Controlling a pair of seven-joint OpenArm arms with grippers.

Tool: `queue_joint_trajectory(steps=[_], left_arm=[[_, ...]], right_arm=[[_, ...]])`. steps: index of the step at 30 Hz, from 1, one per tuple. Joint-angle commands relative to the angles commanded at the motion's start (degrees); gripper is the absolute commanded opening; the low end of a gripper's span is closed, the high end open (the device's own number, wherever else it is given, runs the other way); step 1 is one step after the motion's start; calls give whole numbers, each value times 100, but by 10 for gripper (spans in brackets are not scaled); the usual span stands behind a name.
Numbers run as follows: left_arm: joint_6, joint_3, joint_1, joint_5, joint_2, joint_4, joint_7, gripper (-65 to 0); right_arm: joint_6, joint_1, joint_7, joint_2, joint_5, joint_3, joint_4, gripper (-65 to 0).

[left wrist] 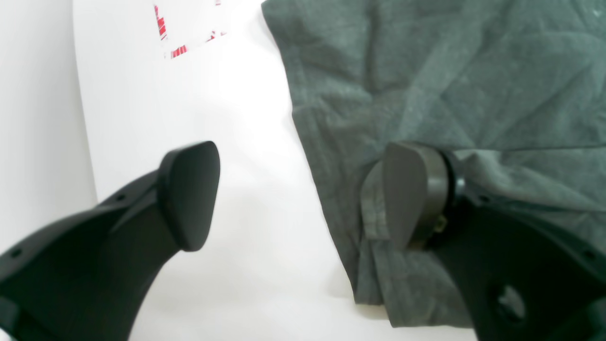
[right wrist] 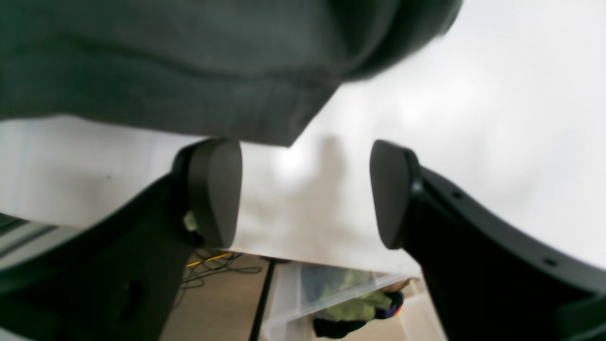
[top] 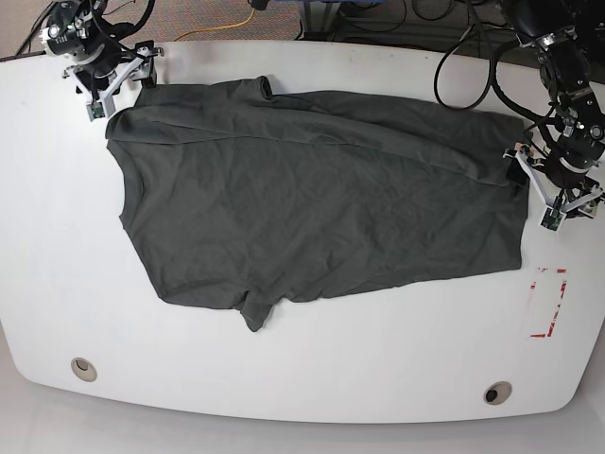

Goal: Layout the t-shirt on the table in an organized manner, then fold the t-shirt properly
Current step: 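Hold the corners and lay the shirt edge down with both grippers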

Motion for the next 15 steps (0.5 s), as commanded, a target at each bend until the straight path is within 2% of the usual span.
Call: queue_joint_trajectory(steps=[15], left_arm=[[0,0,114,0,0,0,-9,-144]], right_arm=[[0,132,-9,-26,35,-35,-255,-239]])
